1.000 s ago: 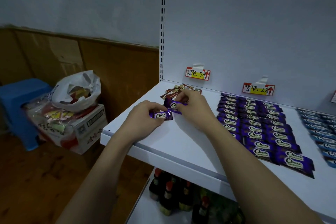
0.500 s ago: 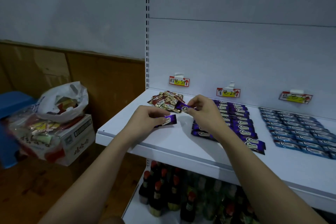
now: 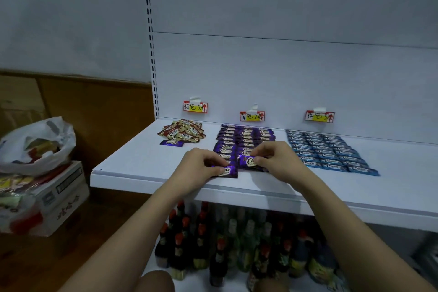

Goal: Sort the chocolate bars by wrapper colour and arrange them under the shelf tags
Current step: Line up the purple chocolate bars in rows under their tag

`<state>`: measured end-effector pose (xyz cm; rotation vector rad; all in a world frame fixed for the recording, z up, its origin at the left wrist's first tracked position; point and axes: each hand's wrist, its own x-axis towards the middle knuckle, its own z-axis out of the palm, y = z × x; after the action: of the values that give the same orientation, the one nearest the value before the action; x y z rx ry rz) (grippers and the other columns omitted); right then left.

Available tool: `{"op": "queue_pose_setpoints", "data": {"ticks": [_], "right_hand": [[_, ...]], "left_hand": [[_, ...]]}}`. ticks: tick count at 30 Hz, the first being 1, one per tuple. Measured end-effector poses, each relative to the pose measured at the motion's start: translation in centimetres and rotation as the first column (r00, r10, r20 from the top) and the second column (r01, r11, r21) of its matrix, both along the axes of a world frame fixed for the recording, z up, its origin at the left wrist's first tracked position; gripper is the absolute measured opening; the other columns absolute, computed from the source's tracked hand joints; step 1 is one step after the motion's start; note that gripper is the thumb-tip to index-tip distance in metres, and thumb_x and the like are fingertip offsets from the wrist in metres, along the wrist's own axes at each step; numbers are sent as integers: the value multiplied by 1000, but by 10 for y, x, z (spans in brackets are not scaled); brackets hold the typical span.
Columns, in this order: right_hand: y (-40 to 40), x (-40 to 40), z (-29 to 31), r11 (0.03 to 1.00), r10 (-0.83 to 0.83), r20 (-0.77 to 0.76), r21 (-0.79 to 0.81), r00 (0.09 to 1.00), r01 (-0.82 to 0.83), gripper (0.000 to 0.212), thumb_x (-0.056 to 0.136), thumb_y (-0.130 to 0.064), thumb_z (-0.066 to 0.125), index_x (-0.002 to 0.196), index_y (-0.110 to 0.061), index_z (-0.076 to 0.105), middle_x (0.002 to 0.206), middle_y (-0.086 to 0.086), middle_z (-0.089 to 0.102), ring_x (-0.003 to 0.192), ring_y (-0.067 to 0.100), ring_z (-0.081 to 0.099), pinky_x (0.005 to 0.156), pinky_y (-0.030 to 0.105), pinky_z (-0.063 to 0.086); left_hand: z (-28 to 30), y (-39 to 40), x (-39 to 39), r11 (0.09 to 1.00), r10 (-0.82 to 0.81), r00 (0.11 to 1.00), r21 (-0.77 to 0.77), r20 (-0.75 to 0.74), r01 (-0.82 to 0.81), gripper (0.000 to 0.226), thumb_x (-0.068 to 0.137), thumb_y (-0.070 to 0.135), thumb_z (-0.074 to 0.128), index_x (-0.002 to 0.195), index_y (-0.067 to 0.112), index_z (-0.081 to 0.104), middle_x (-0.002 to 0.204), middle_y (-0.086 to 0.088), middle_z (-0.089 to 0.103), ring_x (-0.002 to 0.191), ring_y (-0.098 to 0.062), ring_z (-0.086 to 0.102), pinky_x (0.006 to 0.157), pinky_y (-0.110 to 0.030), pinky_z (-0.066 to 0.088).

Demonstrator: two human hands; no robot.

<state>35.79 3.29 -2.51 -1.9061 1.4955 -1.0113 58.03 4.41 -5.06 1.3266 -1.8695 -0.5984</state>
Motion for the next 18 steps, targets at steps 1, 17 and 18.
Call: {"op": "queue_pose_setpoints", "data": {"ticks": [1, 17, 18], "right_hand": [[3, -2, -1, 1000, -8, 3, 8, 1000, 8, 14, 87, -9, 69, 84, -23, 71, 77, -11, 65, 69, 3, 58, 66, 21, 44], [20, 6, -14, 996, -84, -167, -22, 982, 82, 10, 87, -14, 67, 86, -22, 74, 86, -8, 67, 82, 6, 57, 70, 19, 41], [21, 7, -14, 994, -100, -225, -58, 969, 89, 10, 88, -15, 67, 88, -20, 75, 89, -7, 67, 83, 6, 57, 72, 19, 41]], "left_hand": [[0, 1, -3, 1000, 11, 1000, -26, 25, -10, 16, 84, 23, 74, 99, 29, 76, 88, 23, 61, 84, 17, 53, 60, -4, 42], [-7, -6, -17, 985, 67, 968, -173, 240, -25, 22, 91, 27, 65, 111, 25, 74, 112, 3, 65, 102, -6, 45, 74, -11, 36], [-8, -6, -17, 983, 74, 967, -182, 242, -30, 21, 91, 27, 65, 110, 26, 74, 111, 4, 63, 100, -4, 41, 72, -8, 32]]}}
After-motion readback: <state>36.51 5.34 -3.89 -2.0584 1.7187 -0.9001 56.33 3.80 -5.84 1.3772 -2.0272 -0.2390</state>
